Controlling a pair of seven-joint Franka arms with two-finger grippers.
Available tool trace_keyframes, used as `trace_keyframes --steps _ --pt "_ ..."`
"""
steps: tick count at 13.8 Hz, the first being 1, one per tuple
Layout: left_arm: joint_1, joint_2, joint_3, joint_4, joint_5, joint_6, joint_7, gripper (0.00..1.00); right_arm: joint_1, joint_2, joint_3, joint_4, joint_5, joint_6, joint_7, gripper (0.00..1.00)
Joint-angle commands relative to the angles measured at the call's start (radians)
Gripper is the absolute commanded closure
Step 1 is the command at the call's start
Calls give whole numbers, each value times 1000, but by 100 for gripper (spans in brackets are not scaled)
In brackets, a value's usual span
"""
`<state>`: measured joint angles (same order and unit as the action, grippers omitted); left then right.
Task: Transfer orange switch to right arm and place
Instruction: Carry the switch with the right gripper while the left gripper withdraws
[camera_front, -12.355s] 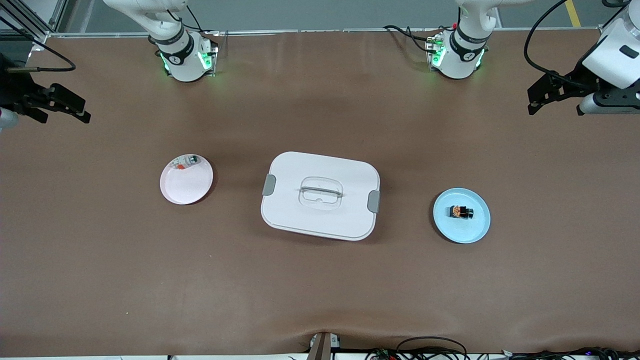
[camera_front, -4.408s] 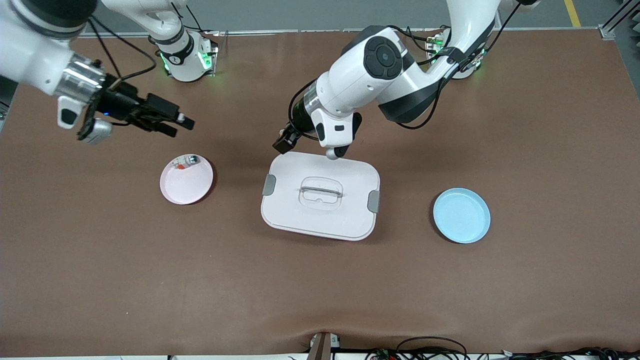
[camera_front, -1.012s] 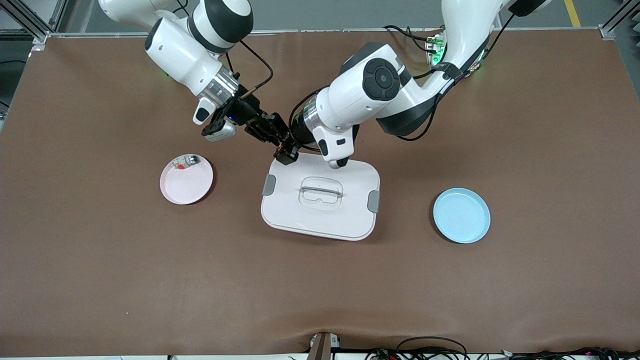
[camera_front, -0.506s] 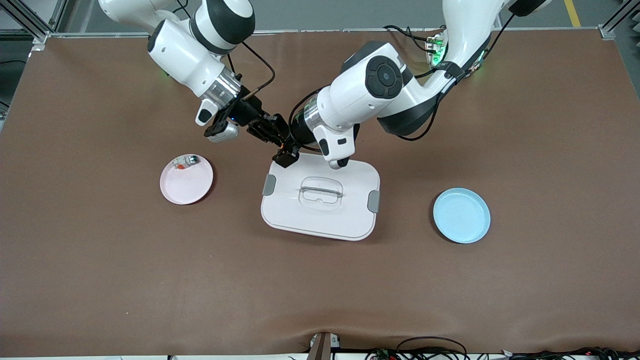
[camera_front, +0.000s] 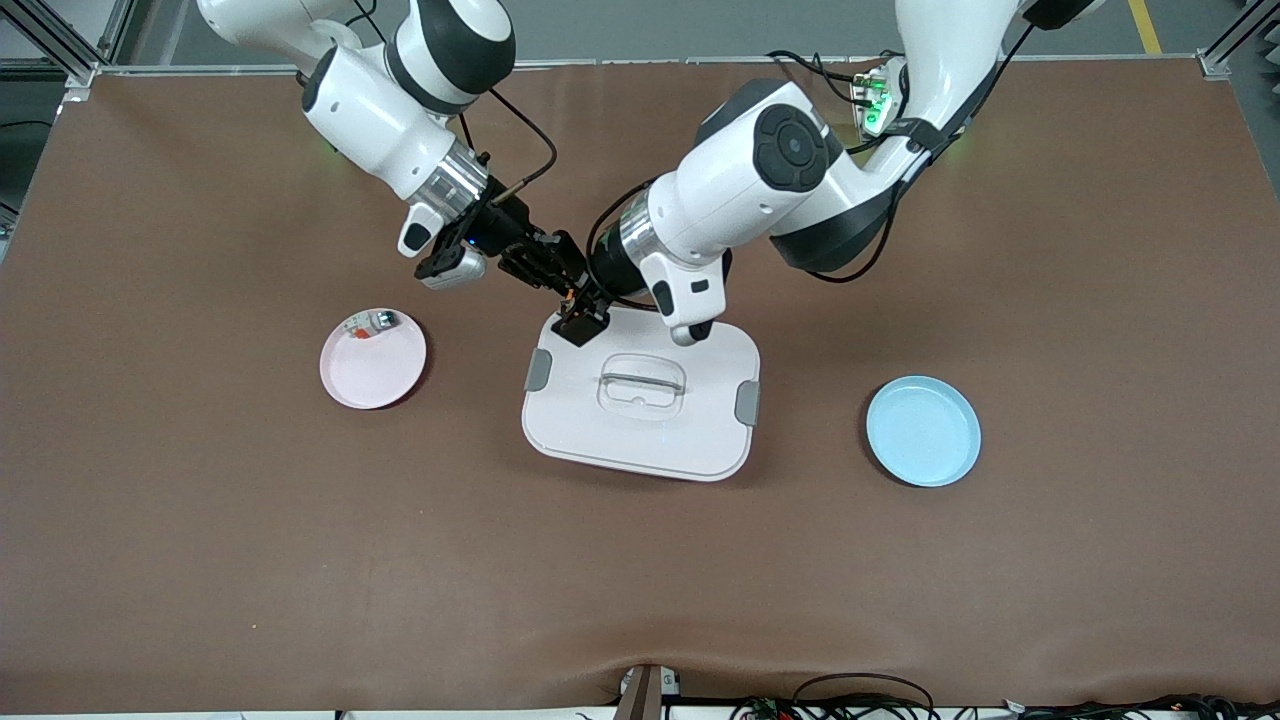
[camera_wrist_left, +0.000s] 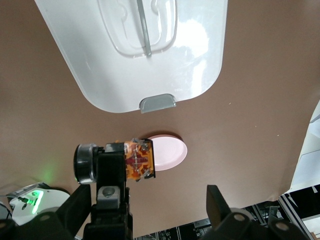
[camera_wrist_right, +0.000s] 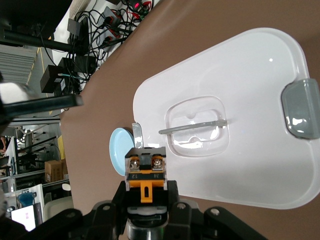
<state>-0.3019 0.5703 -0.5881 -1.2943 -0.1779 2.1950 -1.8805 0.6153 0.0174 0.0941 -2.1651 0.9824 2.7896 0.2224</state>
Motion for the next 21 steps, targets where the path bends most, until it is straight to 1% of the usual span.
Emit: trace_keyframes --steps 1,2,3,5,6,8,9,11,12,13,15,16,18,21 --pt "6 -50 30 -2 43 -62 38 0 -2 6 -16 14 -34 -76 -128 100" --pt "13 -64 37 -2 67 -86 58 0 -18 6 -16 13 -81 -94 -179 100" --pt "32 -75 37 -2 90 -113 82 0 -26 6 -17 11 -150 -117 -219 100" --pt "70 -101 39 -2 121 -177 167 0 -60 0 -17 5 -316 -189 -245 100" --pt "88 -112 40 -2 150 -217 219 0 -86 -7 -19 5 -408 -267 -268 100" --pt "124 -138 37 -3 236 -297 332 0 -141 -31 -19 4 -549 -428 -360 100" --pt "147 -148 37 -3 265 -328 413 0 -173 -46 -19 1 -612 -476 -433 100" --pt "200 -174 39 -6 278 -404 605 0 -219 -88 -19 -37 -692 -525 -547 100" --pt "232 -179 40 -8 279 -447 704 0 -247 -103 -19 -64 -717 -527 -630 100" --pt "259 -191 40 -8 302 -493 800 0 -268 -108 -19 -79 -722 -527 -734 100" --pt "292 -220 40 -8 385 -564 1002 0 -319 -106 -19 -108 -734 -524 -945 100" --pt "321 -225 39 -8 408 -595 1096 0 -345 -103 -19 -122 -758 -522 -1051 100" --pt "378 -257 40 -10 420 -613 1216 0 -396 -99 -17 -136 -784 -521 -1304 100" --pt "475 -280 37 -10 419 -613 1363 0 -451 -103 -19 -179 -792 -512 -1475 100"
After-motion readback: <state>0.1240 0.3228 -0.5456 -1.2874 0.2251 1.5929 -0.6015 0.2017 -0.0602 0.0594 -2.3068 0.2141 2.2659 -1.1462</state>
